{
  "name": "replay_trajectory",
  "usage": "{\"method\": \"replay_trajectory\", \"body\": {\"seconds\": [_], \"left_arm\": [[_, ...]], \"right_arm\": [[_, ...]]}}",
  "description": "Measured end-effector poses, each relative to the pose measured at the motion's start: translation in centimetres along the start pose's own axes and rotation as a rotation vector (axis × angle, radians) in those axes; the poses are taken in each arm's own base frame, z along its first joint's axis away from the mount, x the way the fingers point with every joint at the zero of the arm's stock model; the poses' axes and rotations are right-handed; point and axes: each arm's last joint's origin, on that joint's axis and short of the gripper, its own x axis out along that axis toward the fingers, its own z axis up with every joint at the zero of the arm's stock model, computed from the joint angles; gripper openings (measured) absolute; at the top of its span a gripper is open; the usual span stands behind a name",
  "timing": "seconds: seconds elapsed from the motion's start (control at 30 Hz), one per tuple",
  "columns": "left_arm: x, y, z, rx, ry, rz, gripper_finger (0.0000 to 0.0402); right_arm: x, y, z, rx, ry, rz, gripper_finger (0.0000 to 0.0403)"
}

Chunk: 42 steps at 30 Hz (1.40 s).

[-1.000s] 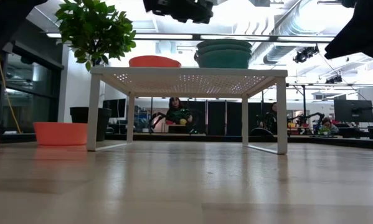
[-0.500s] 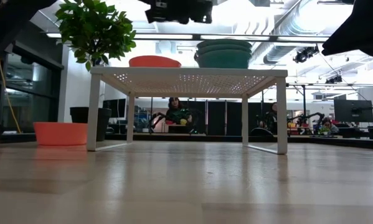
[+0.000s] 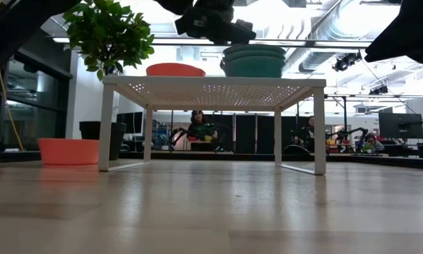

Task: Pick & Place Mini bowls
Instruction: Stack the blue patterned bowl on the blue patterned bowls on the shelf

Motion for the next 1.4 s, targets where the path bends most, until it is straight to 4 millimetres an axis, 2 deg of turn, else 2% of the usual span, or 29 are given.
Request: {"method": "replay_trajectory", "body": {"seconds": [0.33, 0.6, 1.2, 1.4], "left_arm": [[0.1, 0.2, -0.1, -0.005, 0.031, 0.026, 0.0124], [2.4, 0.6, -2.4, -0.064, 0.047, -0.013, 0.0124], [2.5, 0.8, -2.5, -0.060, 0.047, -0.006, 0.0124], [3.3, 0.9, -3.6, -0.105, 0.061, -0.022, 0.0124]], "right_arm": [[0.0, 0.0, 0.0, 0.007, 0.002, 0.004, 0.0094], [0.0, 0.2, 0.1, 0.021, -0.002, 0.014, 0.0094], [0.0, 0.2, 0.1, 0.021, 0.001, 0.015, 0.0094], [0.0, 0.2, 0.1, 0.021, 0.001, 0.015, 0.0094]]}}
